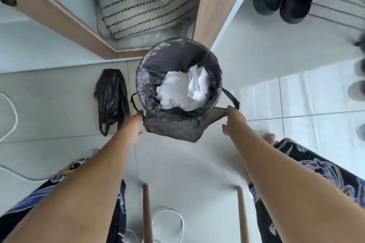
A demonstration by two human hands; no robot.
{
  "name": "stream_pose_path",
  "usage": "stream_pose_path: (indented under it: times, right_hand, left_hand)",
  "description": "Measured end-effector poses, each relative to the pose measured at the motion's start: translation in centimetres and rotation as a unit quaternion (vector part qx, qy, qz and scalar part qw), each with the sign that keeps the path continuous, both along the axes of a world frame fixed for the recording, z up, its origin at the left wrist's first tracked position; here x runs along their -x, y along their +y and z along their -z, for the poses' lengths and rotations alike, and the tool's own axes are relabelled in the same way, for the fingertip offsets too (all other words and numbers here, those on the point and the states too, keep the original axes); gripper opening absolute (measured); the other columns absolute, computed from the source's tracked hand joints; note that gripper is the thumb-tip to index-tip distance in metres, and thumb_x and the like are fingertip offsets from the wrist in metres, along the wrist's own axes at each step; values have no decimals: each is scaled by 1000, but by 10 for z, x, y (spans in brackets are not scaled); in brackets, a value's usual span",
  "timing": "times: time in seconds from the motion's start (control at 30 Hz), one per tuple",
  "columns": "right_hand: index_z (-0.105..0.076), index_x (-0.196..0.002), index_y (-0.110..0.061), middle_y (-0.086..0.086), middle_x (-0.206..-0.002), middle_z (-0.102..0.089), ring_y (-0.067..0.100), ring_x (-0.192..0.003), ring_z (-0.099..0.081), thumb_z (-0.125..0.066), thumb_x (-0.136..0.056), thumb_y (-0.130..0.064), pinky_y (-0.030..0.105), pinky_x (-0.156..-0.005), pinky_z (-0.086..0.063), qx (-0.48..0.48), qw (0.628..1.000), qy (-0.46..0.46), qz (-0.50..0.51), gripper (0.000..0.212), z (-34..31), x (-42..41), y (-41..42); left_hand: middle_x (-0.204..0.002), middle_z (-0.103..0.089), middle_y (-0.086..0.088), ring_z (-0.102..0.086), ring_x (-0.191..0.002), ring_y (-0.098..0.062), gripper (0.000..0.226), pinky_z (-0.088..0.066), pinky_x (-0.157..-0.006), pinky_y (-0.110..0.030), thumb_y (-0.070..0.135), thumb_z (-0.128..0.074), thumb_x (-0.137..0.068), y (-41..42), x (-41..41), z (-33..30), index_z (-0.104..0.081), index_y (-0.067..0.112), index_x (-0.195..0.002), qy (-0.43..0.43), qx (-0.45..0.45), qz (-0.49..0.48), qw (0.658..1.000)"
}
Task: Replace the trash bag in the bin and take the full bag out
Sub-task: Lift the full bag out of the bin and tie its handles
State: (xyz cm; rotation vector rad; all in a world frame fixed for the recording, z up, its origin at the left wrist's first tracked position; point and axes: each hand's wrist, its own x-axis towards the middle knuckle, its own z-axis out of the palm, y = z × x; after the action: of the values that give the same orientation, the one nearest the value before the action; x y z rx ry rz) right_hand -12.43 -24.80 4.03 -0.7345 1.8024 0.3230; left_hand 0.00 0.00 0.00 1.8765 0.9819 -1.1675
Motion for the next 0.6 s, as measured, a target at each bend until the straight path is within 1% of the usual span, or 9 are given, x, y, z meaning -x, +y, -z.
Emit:
stream_pose_path:
  times: [0.07, 0.13, 0.2, 0.23, 0.3, 0.37, 0.47, 0.5, 0.6]
  right_hand:
    - [-47, -131, -18, 0, -99, -48, 19, -96, -43, -57, -89, -34, 32, -97, -42, -7, 997, -3, 75, 46, 18, 1, -1]
    - [-50, -128, -22, -1, -113, -52, 18, -96, -43, -63, -85, -34, 34, -96, -43, -4, 991, -31, 130, 47, 29, 3, -2]
    - [-56, -122, -24, -3, -124, -56, 17, -97, -47, -65, -83, -30, 33, -87, -44, 4, 986, -48, 162, 40, 37, 7, -2]
    - [-59, -119, -24, -3, -123, -58, 17, -98, -50, -66, -83, -27, 31, -83, -45, 16, 983, -51, 177, 36, 39, 9, -3]
    - [-62, -111, -22, -1, -113, -62, 18, -101, -57, -66, -83, -22, 29, -80, -47, 44, 977, -52, 201, 29, 37, 13, -3]
    - [-63, -102, -19, 1, -99, -62, 18, -102, -60, -66, -82, -20, 28, -78, -49, 65, 975, -52, 208, 20, 30, 16, -5]
    - [-58, -79, -14, 0, -75, -55, 18, -87, -57, -63, -82, -15, 27, -76, -48, 85, 971, -58, 215, 5, 12, 20, -8]
    - [-54, -71, -15, 0, -71, -53, 18, -80, -55, -60, -81, -13, 28, -73, -48, 87, 971, -64, 215, 12, 5, 21, -10]
    - [-55, -71, -15, 0, -68, -53, 14, -62, -50, -59, -81, -6, 25, -62, -45, 90, 971, -98, 199, 14, -18, 18, -16]
  left_hand:
    - [-124, -62, 1, -59, -108, -16, 42, -48, -78, -26, 41, -56, -83, -2, -1, 15, -60, 20, -119, 7, 23, -71, 997]
    - [-71, -68, 1, -60, -60, -5, 23, -50, -64, -11, 29, -49, -91, -8, 2, 21, -63, 17, -77, 8, 65, -111, 992]
    - [-31, -46, 5, -38, -22, -5, 46, -33, -32, -5, 13, -40, -96, -15, 8, 18, -48, 18, -51, -12, 79, -109, 991]
    - [-25, -39, 6, -29, -17, -6, 52, -24, -27, -5, 11, -40, -95, -17, 10, 17, -46, 18, -44, -22, 86, -120, 989]
    - [-22, -35, 3, -23, -15, -6, 54, -18, -26, -7, 14, -45, -94, -12, 11, 13, -45, 17, -40, -33, 85, -146, 985]
    - [-24, -41, 5, -28, -15, -5, 39, -18, -26, -6, 19, -52, -93, -6, 13, 3, -43, 17, -55, -50, 74, -173, 981]
    - [-33, -51, 6, -35, -16, -5, 31, -24, -26, -6, 17, -55, -93, -1, 11, -16, -46, 15, -64, -79, 60, -208, 973]
    - [-42, -55, 4, -38, -20, -7, 29, -28, -29, -8, 15, -56, -92, 0, 9, -25, -47, 14, -64, -91, 49, -212, 972]
    - [-73, -60, -5, -50, -56, -20, 26, -42, -62, -24, 7, -55, -86, 1, -3, -51, -54, 10, -61, -142, 4, -150, 978]
